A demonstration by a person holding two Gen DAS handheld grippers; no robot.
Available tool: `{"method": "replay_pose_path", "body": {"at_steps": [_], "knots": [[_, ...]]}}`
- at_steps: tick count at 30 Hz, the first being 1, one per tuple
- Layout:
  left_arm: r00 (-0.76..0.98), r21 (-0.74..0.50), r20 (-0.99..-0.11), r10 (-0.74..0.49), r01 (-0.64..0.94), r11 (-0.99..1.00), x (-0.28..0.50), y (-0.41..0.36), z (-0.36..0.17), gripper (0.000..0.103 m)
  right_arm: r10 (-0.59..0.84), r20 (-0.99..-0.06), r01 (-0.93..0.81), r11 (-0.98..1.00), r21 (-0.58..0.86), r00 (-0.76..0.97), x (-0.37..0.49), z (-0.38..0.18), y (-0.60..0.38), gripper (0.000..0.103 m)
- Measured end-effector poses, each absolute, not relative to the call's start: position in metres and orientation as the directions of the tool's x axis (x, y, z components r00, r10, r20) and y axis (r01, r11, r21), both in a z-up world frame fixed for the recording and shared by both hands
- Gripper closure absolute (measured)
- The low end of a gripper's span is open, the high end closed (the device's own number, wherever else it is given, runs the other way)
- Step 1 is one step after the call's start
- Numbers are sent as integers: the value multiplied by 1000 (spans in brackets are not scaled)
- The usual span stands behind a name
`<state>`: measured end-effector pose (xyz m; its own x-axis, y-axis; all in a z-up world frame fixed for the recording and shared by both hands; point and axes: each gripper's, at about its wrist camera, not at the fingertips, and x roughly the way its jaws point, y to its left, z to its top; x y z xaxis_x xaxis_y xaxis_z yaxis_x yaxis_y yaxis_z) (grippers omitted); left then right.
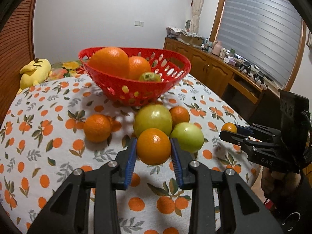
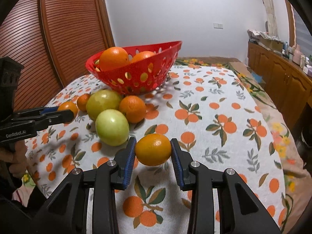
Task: Organize fruits
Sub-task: 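Lift and carry both small oranges over the red basket with both tools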
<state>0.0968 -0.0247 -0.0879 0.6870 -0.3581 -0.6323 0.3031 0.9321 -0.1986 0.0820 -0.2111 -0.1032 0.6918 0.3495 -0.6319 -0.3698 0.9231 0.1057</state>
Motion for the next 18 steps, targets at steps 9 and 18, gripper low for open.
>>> {"method": "replay_pose_path", "body": {"at_steps": [9,18], "knots": [[737,-170,-584,-340,299,939,110,-18,-58,71,359,-583,-405,913,57,729,95,-64,-201,68],[769,-162,-546,-333,293,942,122,-12,-36,71,371,-536,-429,903,18,758,107,-33,-191,68]]}}
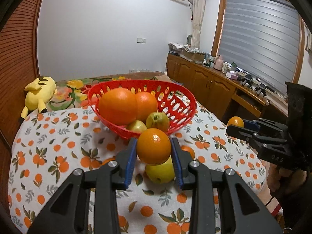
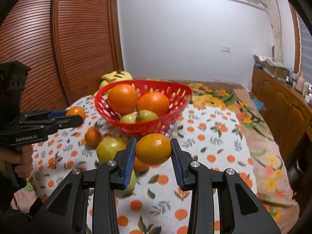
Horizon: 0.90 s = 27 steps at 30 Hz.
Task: Organize fruits
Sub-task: 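Lift and carry both small oranges over the red basket with both tools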
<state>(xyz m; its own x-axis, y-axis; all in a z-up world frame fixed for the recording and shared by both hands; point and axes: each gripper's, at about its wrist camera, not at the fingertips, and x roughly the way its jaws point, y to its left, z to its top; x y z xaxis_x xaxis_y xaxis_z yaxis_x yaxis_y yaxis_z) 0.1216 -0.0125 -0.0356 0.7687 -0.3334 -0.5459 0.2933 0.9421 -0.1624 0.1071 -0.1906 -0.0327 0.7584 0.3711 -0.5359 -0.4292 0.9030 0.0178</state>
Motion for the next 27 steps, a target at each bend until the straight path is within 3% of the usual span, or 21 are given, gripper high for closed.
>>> {"method": "replay_pose_path", "body": {"at_steps": [27], "knots": [[767,-87,-581,-273,275,958,183,-25,-38,71,373,-593,-459,888,6,713,200,-30,-158,68]]}}
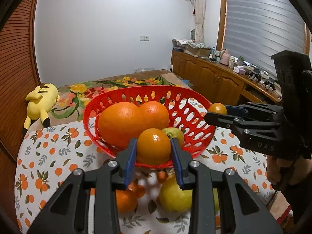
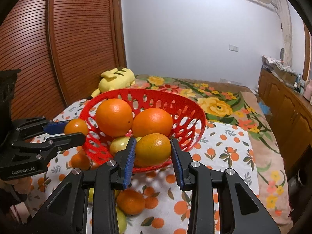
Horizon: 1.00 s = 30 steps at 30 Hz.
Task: Organize fruits
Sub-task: 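Lift and carry both small oranges over the red basket with both tools, then open both tools to drop the small oranges into the basket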
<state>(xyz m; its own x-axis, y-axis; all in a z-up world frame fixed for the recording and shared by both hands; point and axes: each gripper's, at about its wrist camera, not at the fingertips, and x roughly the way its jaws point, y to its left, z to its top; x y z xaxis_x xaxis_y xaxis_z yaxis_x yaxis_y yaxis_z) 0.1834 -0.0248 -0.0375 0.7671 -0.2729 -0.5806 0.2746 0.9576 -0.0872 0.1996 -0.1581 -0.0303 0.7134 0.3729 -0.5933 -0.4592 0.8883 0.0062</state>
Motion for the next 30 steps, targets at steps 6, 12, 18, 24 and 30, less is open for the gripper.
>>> {"method": "replay_pose_path", "body": {"at_steps": [6,12,18,24,30], "knots": [[756,-82,-599,-264,270,959,201,-31,-44,71,352,-620,-455,891,-9,701,221,-35,-154,68],[743,-87,-616,-263,268,959,212,-34,-50,71,337,-637,-456,889,-27,694,236,-40,-146,68],[739,-75,-624,-254,268,961,219,-35,-51,71,335,-647,-448,894,-13,686,248,-40,-147,68],[735,-64,-631,-246,267,962,225,-39,-53,71,351,-648,-450,893,14,676,253,-40,-152,60],[734,-57,-635,-240,266,962,227,-41,-54,71,366,-631,-451,892,28,684,246,-35,-157,60]]}}
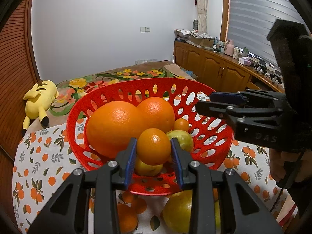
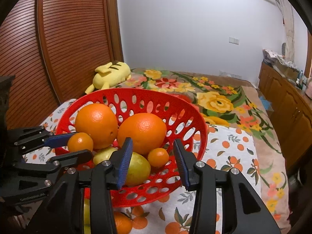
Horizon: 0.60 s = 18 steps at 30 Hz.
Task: Organize fruits
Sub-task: 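Open both tools to drop the small oranges into the basket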
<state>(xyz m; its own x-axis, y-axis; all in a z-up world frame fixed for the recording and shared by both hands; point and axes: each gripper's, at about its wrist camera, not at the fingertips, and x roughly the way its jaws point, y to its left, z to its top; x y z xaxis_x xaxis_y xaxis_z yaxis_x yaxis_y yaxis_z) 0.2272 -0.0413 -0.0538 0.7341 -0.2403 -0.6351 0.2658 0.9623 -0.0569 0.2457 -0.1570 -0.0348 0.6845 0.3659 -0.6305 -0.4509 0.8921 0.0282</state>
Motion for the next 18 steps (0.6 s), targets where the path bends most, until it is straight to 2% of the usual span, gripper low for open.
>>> {"method": "replay_pose_path", "body": {"at_steps": [18], "knots": [[735,-61,-632,-247,270,961,236,-44,-51,70,389,-595,-445,894,59,703,220,-23,-174,59]]}}
